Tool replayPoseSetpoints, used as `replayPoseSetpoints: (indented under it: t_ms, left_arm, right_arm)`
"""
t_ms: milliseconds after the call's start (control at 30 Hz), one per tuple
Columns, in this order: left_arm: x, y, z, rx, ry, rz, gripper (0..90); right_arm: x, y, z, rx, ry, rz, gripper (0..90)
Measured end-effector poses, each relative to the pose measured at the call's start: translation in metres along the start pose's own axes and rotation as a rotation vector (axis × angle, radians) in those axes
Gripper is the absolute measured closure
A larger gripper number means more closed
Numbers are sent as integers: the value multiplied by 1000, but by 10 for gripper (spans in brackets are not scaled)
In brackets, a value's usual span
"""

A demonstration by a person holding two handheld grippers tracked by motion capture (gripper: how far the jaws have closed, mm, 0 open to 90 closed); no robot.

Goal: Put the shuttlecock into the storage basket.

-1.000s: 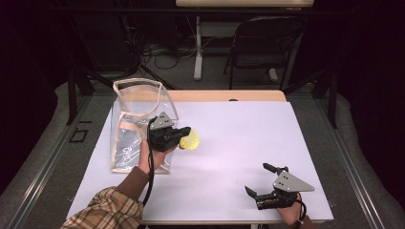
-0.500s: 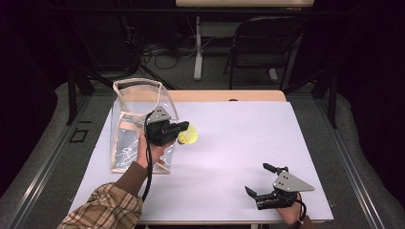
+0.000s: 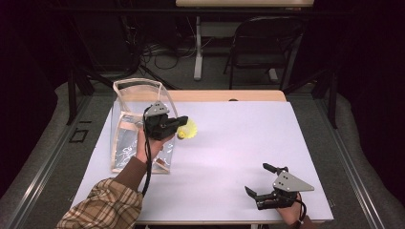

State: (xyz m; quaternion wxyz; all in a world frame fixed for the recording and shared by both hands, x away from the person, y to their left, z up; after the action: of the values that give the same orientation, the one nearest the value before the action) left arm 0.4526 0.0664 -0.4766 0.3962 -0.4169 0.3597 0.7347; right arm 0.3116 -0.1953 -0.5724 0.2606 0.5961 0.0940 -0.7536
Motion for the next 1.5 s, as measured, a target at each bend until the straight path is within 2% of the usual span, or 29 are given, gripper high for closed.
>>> replayPoseSetpoints:
  t_ms: [400, 1100, 1500]
  left_arm:
    - [-3, -8, 1, 1, 7, 23, 900]
    - [-21, -13, 6, 9, 26, 22, 900]
    - [-34, -20, 11, -3, 42, 19, 900]
  right_arm:
    - [1, 1, 0, 1, -3, 0, 7]
    - [0, 1, 0, 2, -3, 0, 6]
    - [1, 1, 0, 3, -4, -1, 7]
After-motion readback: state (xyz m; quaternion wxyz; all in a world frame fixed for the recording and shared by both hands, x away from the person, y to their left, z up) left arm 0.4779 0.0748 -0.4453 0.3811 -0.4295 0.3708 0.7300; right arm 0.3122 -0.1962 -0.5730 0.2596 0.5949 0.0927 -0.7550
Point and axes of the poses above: each handheld gripper's, and its own axes: z roughly backward along the jaws, x roughly out of its underside, y roughly to its right, the point moved 9 cm from there along -z, roughly forward along the jaws, and after that the axes turned 15 degrees about x, right-handed, at the moved point
